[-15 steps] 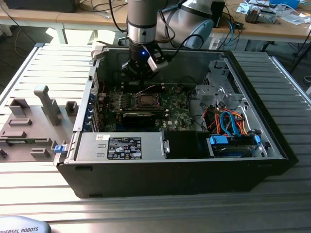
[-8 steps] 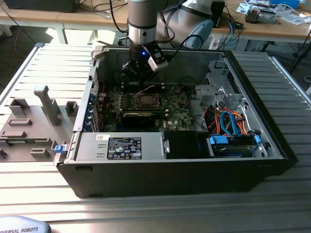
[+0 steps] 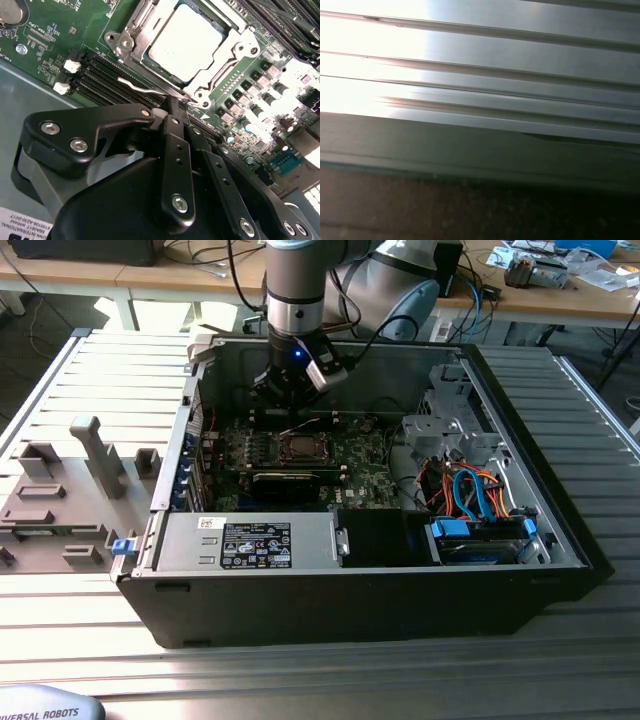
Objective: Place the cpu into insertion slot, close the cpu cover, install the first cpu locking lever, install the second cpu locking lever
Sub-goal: 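Install the first cpu locking lever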
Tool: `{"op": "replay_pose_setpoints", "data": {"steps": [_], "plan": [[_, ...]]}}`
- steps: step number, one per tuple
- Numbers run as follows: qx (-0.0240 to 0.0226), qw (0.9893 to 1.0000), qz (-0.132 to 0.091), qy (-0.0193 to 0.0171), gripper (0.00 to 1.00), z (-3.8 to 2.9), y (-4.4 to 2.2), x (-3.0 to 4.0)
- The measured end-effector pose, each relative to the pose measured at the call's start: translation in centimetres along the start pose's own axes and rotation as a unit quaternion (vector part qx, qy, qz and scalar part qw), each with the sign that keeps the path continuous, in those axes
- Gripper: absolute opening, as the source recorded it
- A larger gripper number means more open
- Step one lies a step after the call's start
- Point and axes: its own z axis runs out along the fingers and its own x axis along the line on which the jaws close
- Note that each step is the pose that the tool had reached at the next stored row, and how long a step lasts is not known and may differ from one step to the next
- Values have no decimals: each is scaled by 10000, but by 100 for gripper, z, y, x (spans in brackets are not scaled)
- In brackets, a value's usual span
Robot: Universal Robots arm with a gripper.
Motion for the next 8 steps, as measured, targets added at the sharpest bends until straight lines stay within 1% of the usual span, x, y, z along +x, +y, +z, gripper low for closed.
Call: {"op": "replay_pose_setpoints", "data": {"steps": [3,8], "plan": [[0,10000,-1,0,11,24,-3,-34],[0,10000,-1,0,11,49,-7,-70]]}}
